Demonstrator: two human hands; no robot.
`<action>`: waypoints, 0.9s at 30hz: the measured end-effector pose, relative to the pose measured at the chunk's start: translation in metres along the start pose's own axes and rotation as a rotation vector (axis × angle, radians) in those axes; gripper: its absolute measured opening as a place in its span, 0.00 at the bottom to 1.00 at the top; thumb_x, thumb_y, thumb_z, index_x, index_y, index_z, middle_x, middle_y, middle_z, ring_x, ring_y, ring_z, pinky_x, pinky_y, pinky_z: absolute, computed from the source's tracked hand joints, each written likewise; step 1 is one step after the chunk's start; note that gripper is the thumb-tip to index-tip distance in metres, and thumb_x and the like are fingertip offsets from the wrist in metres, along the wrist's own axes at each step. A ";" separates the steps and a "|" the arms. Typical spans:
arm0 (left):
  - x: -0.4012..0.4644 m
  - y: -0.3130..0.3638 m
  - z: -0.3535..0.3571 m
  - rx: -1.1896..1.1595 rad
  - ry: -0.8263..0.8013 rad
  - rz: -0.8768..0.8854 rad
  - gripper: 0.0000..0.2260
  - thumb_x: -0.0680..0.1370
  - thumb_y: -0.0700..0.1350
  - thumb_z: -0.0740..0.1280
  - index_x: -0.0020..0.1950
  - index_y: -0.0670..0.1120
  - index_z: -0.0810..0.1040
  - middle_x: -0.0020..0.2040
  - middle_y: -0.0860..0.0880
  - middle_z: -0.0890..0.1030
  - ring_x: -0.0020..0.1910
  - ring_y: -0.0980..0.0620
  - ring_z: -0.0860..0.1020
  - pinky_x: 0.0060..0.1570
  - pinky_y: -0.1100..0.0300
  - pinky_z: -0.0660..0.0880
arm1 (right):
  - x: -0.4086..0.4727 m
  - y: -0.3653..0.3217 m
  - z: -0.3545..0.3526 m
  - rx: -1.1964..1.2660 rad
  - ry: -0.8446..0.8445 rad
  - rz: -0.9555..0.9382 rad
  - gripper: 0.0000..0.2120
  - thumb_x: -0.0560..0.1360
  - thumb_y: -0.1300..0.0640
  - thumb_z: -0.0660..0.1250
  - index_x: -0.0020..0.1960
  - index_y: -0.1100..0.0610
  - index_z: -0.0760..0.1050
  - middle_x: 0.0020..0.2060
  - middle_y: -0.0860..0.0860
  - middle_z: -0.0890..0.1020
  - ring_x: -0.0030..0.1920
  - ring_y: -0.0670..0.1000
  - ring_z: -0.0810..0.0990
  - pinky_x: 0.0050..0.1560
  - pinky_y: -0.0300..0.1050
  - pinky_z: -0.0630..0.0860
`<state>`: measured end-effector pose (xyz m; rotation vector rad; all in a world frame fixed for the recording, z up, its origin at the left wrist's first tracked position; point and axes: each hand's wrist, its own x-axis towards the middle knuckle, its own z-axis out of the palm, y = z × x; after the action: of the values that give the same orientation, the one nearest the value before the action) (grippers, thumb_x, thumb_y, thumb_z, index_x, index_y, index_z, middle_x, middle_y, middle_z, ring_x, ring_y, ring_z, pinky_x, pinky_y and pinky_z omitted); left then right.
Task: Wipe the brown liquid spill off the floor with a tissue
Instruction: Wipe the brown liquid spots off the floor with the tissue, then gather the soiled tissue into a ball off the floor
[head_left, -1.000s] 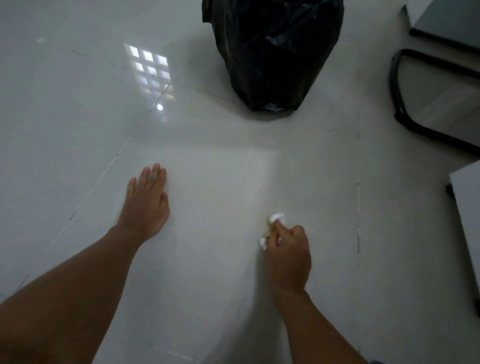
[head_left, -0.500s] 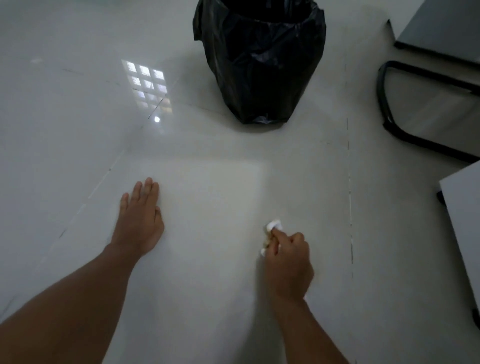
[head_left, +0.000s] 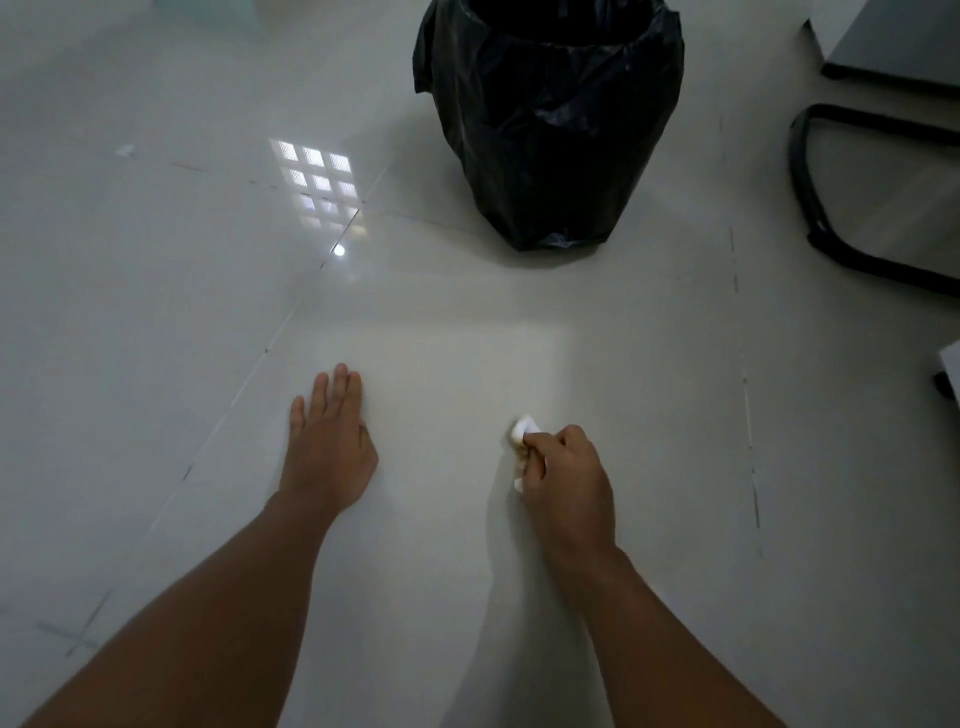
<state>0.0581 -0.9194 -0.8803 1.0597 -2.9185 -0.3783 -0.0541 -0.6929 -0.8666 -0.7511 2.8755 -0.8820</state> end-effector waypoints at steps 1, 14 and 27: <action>0.000 0.000 0.000 0.009 0.004 0.003 0.30 0.74 0.45 0.49 0.77 0.41 0.57 0.78 0.42 0.57 0.77 0.41 0.55 0.73 0.41 0.51 | 0.004 0.002 -0.001 0.012 -0.007 0.013 0.08 0.76 0.59 0.63 0.48 0.51 0.80 0.38 0.49 0.72 0.39 0.52 0.75 0.36 0.48 0.76; 0.042 0.078 -0.064 -0.170 -0.017 0.168 0.25 0.79 0.43 0.55 0.77 0.47 0.58 0.79 0.49 0.57 0.75 0.48 0.62 0.73 0.52 0.57 | 0.089 -0.025 -0.053 0.029 -0.024 -0.143 0.08 0.72 0.64 0.66 0.45 0.56 0.83 0.35 0.50 0.73 0.31 0.43 0.75 0.33 0.29 0.69; 0.143 0.123 -0.261 -0.219 0.071 0.292 0.13 0.77 0.48 0.57 0.59 0.54 0.76 0.52 0.52 0.83 0.50 0.47 0.80 0.48 0.56 0.73 | 0.238 -0.138 -0.220 0.158 -0.083 -0.060 0.07 0.71 0.58 0.70 0.44 0.49 0.84 0.36 0.41 0.82 0.37 0.38 0.79 0.37 0.29 0.72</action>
<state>-0.1044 -0.9765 -0.6082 0.5964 -2.8264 -0.6154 -0.2419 -0.7880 -0.5840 -0.8394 2.6870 -1.0435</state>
